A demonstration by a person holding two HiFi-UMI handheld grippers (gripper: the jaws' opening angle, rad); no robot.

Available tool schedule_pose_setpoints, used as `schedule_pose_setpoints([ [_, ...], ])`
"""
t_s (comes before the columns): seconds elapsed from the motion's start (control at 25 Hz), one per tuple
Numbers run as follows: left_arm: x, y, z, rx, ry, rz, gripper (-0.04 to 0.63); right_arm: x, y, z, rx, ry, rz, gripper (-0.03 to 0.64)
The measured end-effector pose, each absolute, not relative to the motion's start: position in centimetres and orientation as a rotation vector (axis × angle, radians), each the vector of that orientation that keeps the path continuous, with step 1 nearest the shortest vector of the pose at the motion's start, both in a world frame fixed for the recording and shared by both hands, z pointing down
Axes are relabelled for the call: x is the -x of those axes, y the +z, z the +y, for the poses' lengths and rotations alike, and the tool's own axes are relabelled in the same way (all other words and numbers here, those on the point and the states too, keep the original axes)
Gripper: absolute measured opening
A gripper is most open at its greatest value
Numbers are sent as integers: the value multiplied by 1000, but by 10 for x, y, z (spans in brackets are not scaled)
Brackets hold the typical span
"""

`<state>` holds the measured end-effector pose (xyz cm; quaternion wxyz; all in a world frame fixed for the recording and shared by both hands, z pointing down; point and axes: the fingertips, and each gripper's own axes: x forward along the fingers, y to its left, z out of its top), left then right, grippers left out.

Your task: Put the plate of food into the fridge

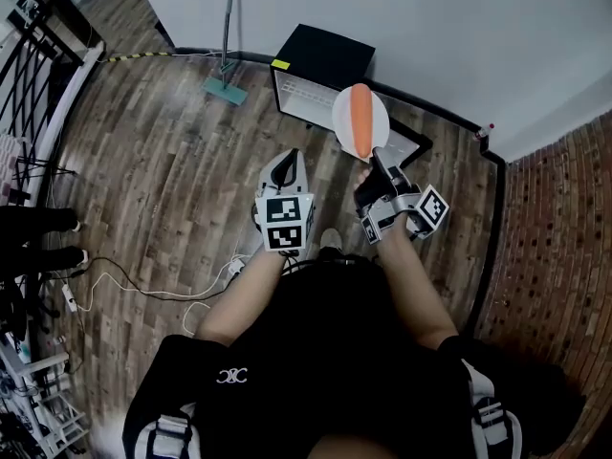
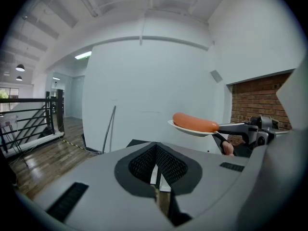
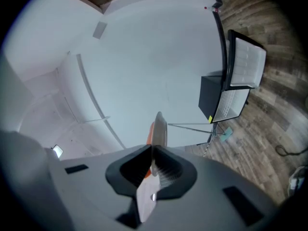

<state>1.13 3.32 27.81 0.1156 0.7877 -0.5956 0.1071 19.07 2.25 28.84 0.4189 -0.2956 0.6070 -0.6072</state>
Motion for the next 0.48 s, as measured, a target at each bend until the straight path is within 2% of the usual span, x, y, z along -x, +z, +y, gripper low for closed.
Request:
schedule_pose_setpoints([
  [0.48,-81,278,-73,-2279,338,-1777,-2,-241,292,-93,665,-1559,1583,32],
])
